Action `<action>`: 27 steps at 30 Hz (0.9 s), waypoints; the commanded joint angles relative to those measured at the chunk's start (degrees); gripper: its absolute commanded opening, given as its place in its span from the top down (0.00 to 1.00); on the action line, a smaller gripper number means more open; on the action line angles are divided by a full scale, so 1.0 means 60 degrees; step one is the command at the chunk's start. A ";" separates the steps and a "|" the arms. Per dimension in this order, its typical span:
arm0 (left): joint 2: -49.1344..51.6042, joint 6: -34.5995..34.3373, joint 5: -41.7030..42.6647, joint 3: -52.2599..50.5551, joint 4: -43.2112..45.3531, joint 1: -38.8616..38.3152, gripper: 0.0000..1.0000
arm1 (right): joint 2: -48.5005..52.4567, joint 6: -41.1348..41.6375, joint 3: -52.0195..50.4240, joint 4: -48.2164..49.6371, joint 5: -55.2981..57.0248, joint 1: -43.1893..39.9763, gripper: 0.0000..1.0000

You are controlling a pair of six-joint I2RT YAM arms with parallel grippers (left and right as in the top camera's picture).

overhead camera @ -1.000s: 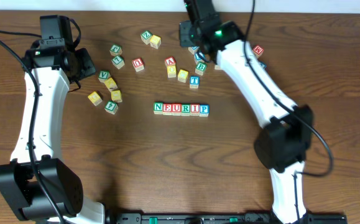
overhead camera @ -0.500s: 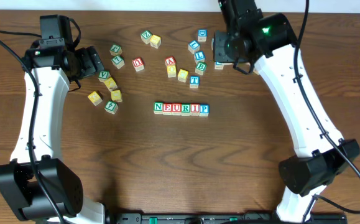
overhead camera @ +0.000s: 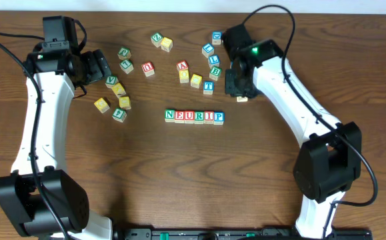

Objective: Spell out NEURIPS

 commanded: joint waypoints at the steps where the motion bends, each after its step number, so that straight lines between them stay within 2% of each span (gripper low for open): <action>1: 0.0124 -0.0022 -0.0080 0.0087 -0.0029 0.0011 0.02 | 0.0062 0.0138 -0.0750 0.0561 -0.0087 -0.0040 0.87; 9: 0.0124 -0.0022 -0.0084 0.0087 -0.0029 0.0011 0.02 | 0.0062 0.0142 -0.2153 0.1373 -0.0204 0.0153 0.77; 21: 0.0124 -0.0022 -0.0080 0.0087 -0.0029 0.0011 0.02 | 0.0062 0.0153 -0.2783 0.1887 -0.0244 0.0273 0.64; 27: 0.0124 -0.0018 -0.0080 0.0087 -0.0029 0.0011 0.03 | 0.0058 0.0149 -0.2783 0.2014 -0.0248 0.0273 0.67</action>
